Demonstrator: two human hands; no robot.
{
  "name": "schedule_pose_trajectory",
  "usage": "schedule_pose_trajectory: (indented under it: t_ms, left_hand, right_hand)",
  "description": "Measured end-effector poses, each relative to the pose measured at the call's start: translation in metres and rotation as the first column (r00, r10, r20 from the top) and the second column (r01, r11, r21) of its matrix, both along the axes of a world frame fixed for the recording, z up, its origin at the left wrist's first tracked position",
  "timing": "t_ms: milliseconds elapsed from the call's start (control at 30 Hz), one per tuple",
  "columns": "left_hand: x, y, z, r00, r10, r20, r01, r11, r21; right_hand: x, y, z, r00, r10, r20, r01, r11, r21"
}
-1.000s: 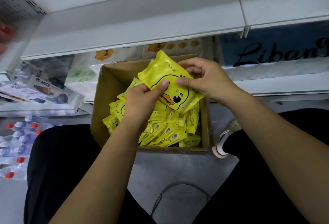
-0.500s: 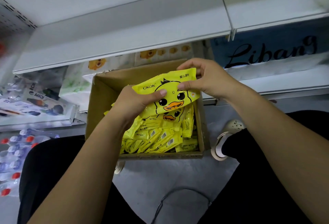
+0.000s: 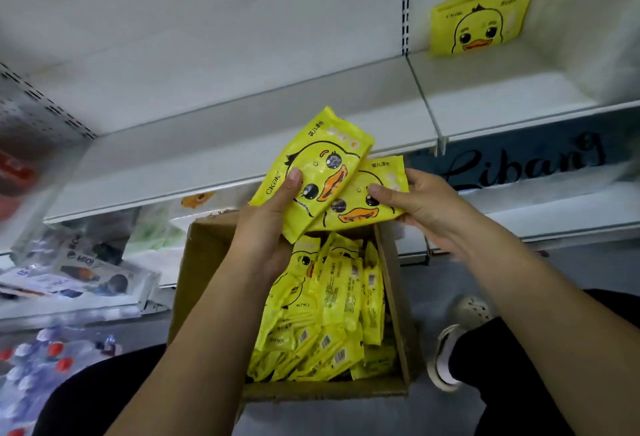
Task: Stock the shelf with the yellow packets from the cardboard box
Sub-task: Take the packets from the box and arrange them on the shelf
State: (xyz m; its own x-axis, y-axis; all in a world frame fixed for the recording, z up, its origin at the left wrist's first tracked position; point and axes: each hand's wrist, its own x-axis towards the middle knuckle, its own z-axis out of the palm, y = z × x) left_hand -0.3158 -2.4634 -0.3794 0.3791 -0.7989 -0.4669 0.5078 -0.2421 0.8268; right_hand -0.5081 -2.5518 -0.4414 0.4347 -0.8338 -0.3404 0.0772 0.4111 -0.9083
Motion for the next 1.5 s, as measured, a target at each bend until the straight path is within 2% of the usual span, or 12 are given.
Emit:
schedule_pose_trajectory:
  t_ms: [133, 233, 333, 533, 700, 1000, 1100, 1133, 1233, 1267, 1400, 1500]
  left_hand:
    - [-0.005, -0.036, 0.007, 0.999, -0.034, -0.016, 0.034, 0.999, -0.022]
    - [-0.006, -0.073, 0.012, 1.000, 0.013, 0.028, -0.011, 0.997, -0.076]
    - [-0.015, -0.119, 0.016, 0.997, 0.015, 0.074, -0.007, 0.995, -0.098]
    - [-0.067, -0.213, 0.005, 0.958, -0.154, 0.242, 0.179, 0.980, -0.083]
    - [-0.118, -0.282, -0.009, 0.888, -0.262, 0.378, 0.325, 0.939, -0.113]
    - [-0.168, -0.376, -0.042, 0.731, -0.196, 0.653, 0.360, 0.925, -0.125]
    - [-0.169, -0.394, -0.049, 0.632, -0.163, 0.757, 0.368, 0.923, -0.109]
    - [-0.167, -0.401, -0.051, 0.578, -0.139, 0.804, 0.361, 0.927, -0.099]
    - [-0.162, -0.414, -0.053, 0.277, -0.117, 0.954, 0.264, 0.964, 0.042]
    - [-0.162, -0.415, -0.053, 0.220, -0.123, 0.968, 0.217, 0.973, 0.074]
    - [-0.173, -0.418, -0.053, 0.196, -0.109, 0.975, 0.203, 0.977, 0.068]
    - [-0.176, -0.422, -0.058, 0.234, -0.085, 0.968, 0.215, 0.976, 0.034]
  right_hand:
    - [-0.026, -0.016, 0.017, 0.971, -0.232, 0.047, 0.235, 0.969, -0.071]
    - [-0.043, -0.041, 0.033, 0.896, -0.444, -0.018, 0.425, 0.869, -0.254]
    - [-0.063, -0.075, 0.045, 0.824, -0.565, -0.045, 0.498, 0.759, -0.420]
    - [-0.121, -0.107, 0.011, 0.602, -0.783, 0.156, 0.793, 0.565, -0.227]
    - [-0.144, -0.136, -0.007, 0.451, -0.886, 0.111, 0.879, 0.419, -0.228]
    - [-0.153, -0.180, -0.017, 0.426, -0.904, -0.029, 0.869, 0.417, -0.266]
    - [-0.151, -0.182, -0.020, 0.407, -0.911, -0.067, 0.863, 0.408, -0.299]
    - [-0.150, -0.183, -0.020, 0.401, -0.913, -0.076, 0.862, 0.404, -0.306]
    - [-0.148, -0.186, -0.020, 0.384, -0.920, -0.076, 0.866, 0.388, -0.315]
    - [-0.147, -0.186, -0.020, 0.381, -0.922, -0.072, 0.870, 0.383, -0.311]
    - [-0.145, -0.188, -0.021, 0.371, -0.927, -0.063, 0.875, 0.371, -0.312]
    - [-0.147, -0.189, -0.024, 0.374, -0.925, -0.063, 0.866, 0.372, -0.334]
